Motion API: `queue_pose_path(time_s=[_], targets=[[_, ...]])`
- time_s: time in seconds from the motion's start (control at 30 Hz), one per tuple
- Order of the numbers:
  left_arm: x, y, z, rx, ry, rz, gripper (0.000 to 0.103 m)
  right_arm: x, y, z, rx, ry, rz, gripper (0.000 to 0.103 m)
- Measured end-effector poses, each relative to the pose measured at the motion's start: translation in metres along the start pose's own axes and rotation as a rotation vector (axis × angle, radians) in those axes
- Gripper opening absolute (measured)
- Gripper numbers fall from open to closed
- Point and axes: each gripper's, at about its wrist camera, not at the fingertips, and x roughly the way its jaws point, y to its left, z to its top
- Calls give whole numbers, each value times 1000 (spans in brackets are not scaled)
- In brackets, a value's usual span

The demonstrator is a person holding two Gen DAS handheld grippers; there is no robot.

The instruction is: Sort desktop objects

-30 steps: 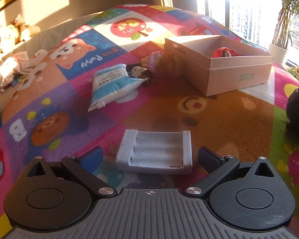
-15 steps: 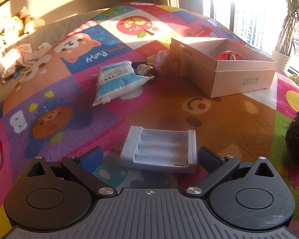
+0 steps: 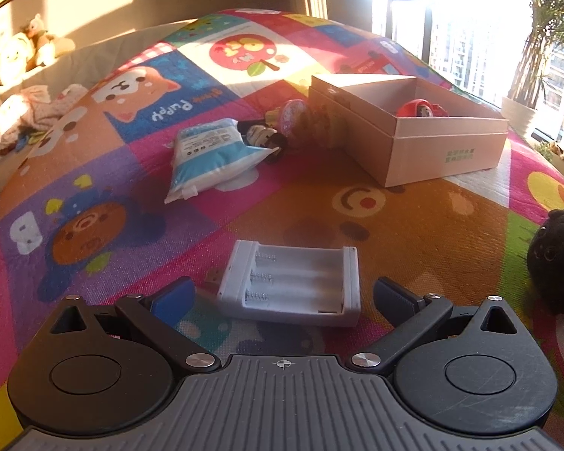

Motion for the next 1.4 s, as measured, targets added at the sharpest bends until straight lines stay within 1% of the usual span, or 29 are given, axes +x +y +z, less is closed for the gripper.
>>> queue_pose_path(time_s=[0.03, 0.1, 0.17, 0.33, 0.4, 0.53, 0.6, 0.67, 0.7, 0.73, 0.8, 0.83, 1.0, 1.1, 1.13, 1.17, 1.2, 1.23, 1.3, 1.37, 1.4], targets=[[0, -1, 0, 6, 0, -1, 103, 1, 1, -2, 0, 8, 2, 81], [2, -4, 1, 24, 9, 1, 103, 3, 3, -4, -9, 17, -16, 72], [7, -7, 4, 41, 35, 3, 103, 1, 4, -5, -11, 15, -14, 72], [14, -9, 9, 56, 40, 12, 103, 1, 10, -10, -39, 10, -22, 72], [16, -10, 11, 47, 41, 28, 103, -1, 12, -12, -46, 7, -22, 72], [10, -19, 9, 71, 17, 96, 103, -6, 16, -12, -63, -8, -39, 72], [6, -25, 5, 109, 3, 86, 103, -9, 18, -13, -68, -14, -39, 72], [5, -27, 6, 118, -2, 86, 103, -8, 18, -14, -59, -10, -33, 72], [5, -27, 6, 108, 2, 74, 100, -7, 17, -13, -52, -7, -30, 72], [6, -25, 7, 97, 8, 62, 93, -7, 17, -13, -45, -5, -30, 72], [5, -23, 8, 87, 9, 52, 86, -8, 17, -13, -42, -7, -29, 71], [5, -22, 7, 82, 11, 42, 85, -8, 18, -14, -45, -8, -30, 71], [-5, -25, 3, 86, -4, 41, 84, -17, 25, -14, -79, -2, -49, 70], [-34, -30, 6, 84, -63, 22, 83, -36, 21, -9, -78, -40, -62, 69], [-47, -30, 11, 79, -91, 7, 83, -47, 16, -3, -68, -71, -71, 69], [-61, -32, 20, 81, -129, -11, 80, -60, 10, 6, -56, -106, -84, 69], [-75, -34, 32, 97, -179, -26, 45, -74, 3, 18, -46, -144, -102, 69], [-88, -37, 46, 115, -224, -28, 29, -89, -4, 32, -37, -186, -123, 69], [-108, -43, 74, 140, -339, -24, 33, -117, -17, 60, -19, -275, -156, 69], [-113, -49, 98, 161, -411, -11, 34, -139, -28, 82, 5, -352, -162, 69], [-111, -51, 105, 165, -428, 1, 34, -145, -33, 90, 14, -384, -167, 69]])
